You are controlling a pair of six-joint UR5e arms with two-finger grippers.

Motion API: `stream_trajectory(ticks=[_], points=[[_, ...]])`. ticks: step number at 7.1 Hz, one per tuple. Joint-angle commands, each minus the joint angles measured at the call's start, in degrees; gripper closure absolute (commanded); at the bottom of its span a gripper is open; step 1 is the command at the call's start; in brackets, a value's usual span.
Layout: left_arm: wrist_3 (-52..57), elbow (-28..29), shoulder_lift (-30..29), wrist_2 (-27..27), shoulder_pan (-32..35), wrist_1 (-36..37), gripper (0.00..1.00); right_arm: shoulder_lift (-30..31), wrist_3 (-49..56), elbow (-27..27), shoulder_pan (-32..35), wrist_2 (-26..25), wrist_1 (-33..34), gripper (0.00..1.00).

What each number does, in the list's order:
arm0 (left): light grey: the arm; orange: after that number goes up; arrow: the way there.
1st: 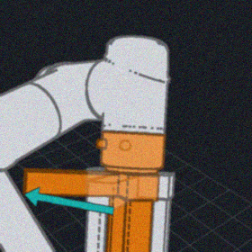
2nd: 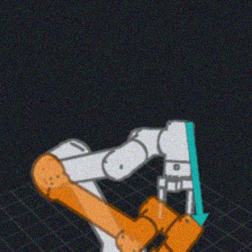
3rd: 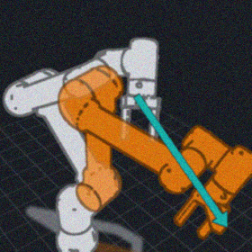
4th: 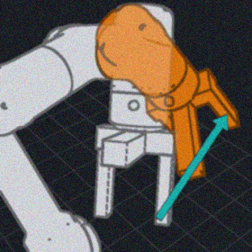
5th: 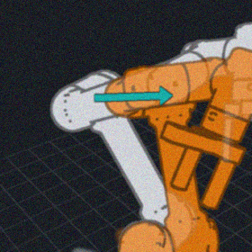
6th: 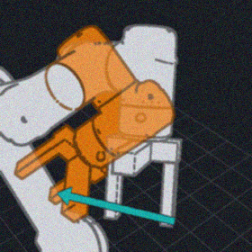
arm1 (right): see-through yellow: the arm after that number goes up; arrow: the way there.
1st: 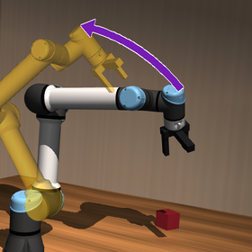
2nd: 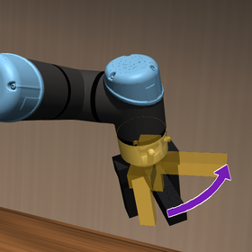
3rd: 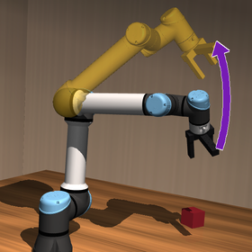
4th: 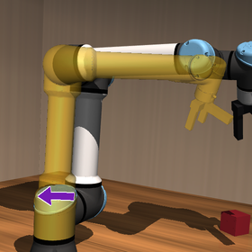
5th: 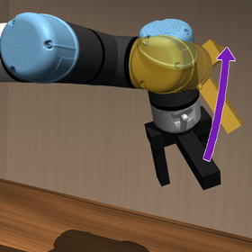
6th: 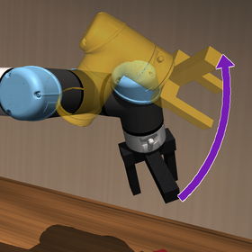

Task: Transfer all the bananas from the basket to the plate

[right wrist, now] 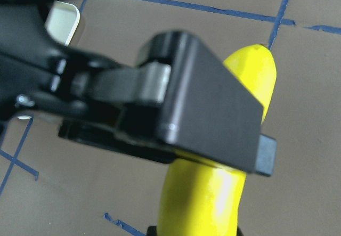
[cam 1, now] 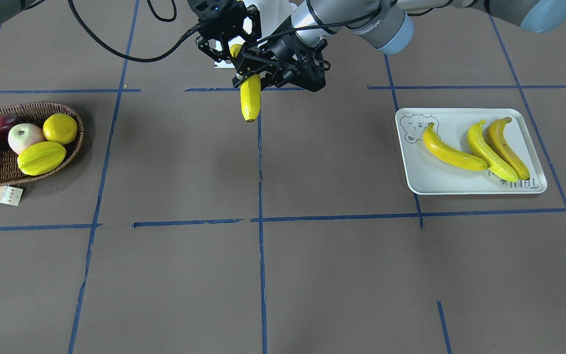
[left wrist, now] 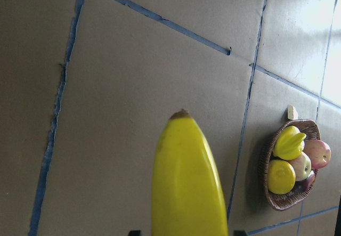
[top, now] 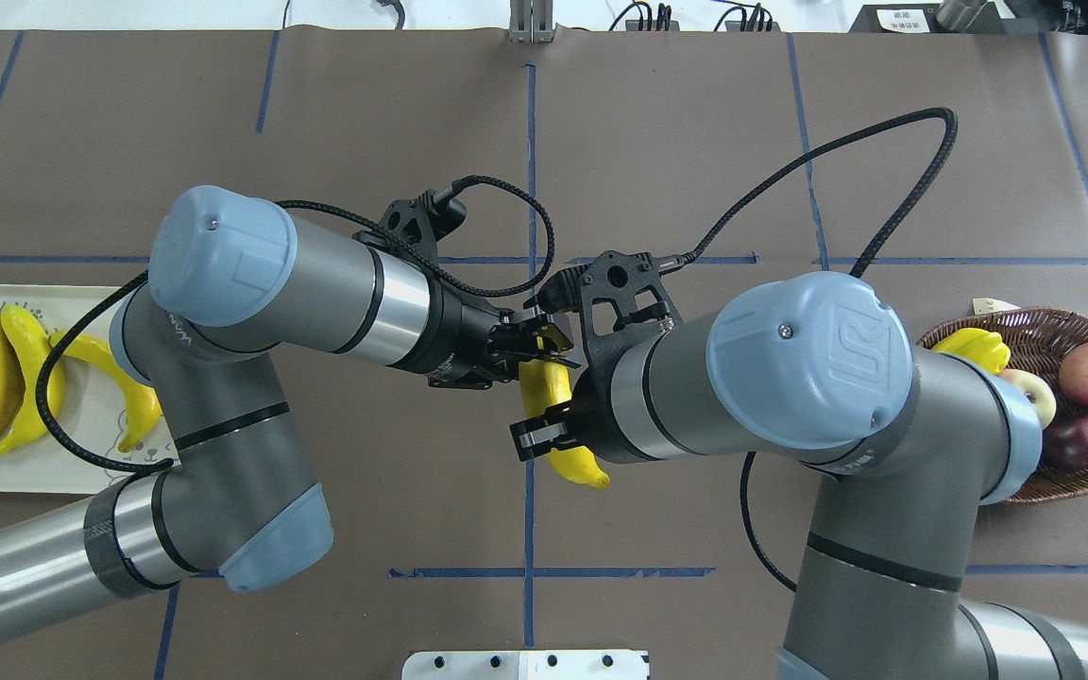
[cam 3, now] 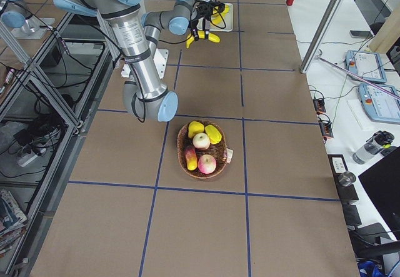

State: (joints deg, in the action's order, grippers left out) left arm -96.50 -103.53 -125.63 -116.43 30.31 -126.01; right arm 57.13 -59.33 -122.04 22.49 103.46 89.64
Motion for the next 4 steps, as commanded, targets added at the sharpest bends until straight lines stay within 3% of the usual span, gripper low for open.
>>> stream_trajectory(ticks=[1, 2, 4], points=[[0.2, 0.0, 0.2, -0.1, 0.2, 0.0, 1.0, 0.1, 0.0, -0.3, 0.0, 0.1, 0.1, 0.72], [0.2, 0.0, 0.2, -0.1, 0.3, 0.0, 1.0, 0.1, -0.1, -0.5, 0.1, 0.1, 0.0, 0.01], [0.2, 0.0, 0.4, -0.1, 0.5, 0.1, 1.0, 0.8, -1.8, -3.9, 0.3, 0.6, 0.4, 0.0]])
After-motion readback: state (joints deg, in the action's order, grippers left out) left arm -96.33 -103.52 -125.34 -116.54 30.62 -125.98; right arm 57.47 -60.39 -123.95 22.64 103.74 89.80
